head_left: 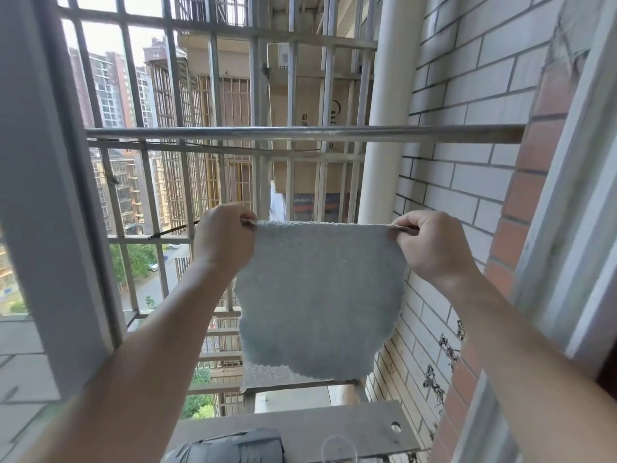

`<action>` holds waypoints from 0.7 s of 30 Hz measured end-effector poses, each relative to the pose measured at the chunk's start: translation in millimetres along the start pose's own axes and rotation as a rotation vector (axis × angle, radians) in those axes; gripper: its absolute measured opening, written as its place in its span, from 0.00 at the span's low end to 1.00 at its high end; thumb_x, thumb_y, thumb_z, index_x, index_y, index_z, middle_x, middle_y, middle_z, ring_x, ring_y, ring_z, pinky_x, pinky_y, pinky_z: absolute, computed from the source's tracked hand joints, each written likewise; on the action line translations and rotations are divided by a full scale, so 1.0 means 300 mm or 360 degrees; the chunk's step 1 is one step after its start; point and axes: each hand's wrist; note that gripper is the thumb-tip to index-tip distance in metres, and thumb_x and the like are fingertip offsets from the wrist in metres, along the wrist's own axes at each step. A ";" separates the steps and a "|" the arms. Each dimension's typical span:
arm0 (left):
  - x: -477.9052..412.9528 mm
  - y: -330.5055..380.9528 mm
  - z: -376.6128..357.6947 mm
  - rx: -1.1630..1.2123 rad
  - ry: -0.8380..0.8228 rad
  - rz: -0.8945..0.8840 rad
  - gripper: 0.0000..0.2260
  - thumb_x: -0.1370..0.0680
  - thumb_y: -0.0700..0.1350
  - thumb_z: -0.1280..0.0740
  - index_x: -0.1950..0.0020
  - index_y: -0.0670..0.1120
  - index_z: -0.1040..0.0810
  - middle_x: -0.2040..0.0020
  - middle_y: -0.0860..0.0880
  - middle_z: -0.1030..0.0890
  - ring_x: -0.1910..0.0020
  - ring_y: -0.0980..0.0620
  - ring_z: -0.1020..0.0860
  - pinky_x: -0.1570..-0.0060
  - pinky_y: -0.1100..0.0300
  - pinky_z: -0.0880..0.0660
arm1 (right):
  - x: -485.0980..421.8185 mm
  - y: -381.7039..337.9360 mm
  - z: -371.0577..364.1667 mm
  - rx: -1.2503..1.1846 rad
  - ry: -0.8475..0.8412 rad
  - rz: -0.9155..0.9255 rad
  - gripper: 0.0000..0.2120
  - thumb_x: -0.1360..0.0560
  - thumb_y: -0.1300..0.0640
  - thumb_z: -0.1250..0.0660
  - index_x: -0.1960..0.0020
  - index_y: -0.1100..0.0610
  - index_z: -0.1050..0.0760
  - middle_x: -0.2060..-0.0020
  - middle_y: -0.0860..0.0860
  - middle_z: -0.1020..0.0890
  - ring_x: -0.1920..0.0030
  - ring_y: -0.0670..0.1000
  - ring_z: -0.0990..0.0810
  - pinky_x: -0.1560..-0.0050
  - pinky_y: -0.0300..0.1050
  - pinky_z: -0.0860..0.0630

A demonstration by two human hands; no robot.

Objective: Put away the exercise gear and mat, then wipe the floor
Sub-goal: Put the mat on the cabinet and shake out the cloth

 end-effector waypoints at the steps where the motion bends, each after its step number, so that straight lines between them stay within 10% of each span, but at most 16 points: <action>1: -0.013 0.010 0.005 -0.0041 0.0037 0.0023 0.11 0.24 0.37 0.34 0.49 0.48 0.14 0.51 0.49 0.15 0.50 0.47 0.19 0.54 0.58 0.27 | -0.010 -0.005 0.001 0.0022 0.0015 0.0012 0.07 0.27 0.60 0.31 0.61 0.51 0.17 0.69 0.43 0.18 0.65 0.45 0.20 0.68 0.34 0.29; 8: -0.124 0.083 0.029 -0.0033 0.0226 0.0157 0.09 0.26 0.40 0.32 0.53 0.51 0.13 0.55 0.51 0.15 0.60 0.52 0.25 0.71 0.65 0.36 | -0.107 -0.073 0.029 0.0025 0.0242 -0.0005 0.05 0.28 0.58 0.30 0.60 0.54 0.17 0.68 0.47 0.17 0.63 0.49 0.19 0.66 0.35 0.28; 14: -0.234 0.131 0.032 0.0188 0.0252 0.0162 0.10 0.30 0.38 0.33 0.56 0.47 0.13 0.59 0.47 0.14 0.56 0.45 0.18 0.57 0.57 0.21 | -0.200 -0.130 0.054 -0.0118 0.0372 0.0004 0.05 0.28 0.58 0.30 0.60 0.55 0.17 0.69 0.48 0.17 0.64 0.49 0.18 0.61 0.40 0.23; 21: -0.352 0.204 0.018 0.0357 0.0440 0.0115 0.12 0.29 0.37 0.34 0.51 0.45 0.14 0.57 0.46 0.14 0.56 0.47 0.18 0.59 0.62 0.28 | -0.327 -0.176 0.082 -0.0086 0.0521 0.0133 0.05 0.25 0.56 0.31 0.58 0.56 0.17 0.67 0.49 0.17 0.64 0.51 0.19 0.62 0.41 0.24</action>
Point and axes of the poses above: each hand's wrist, its own x-axis away from the middle knuckle, its own z-axis out of the back of the hand, y = z × x
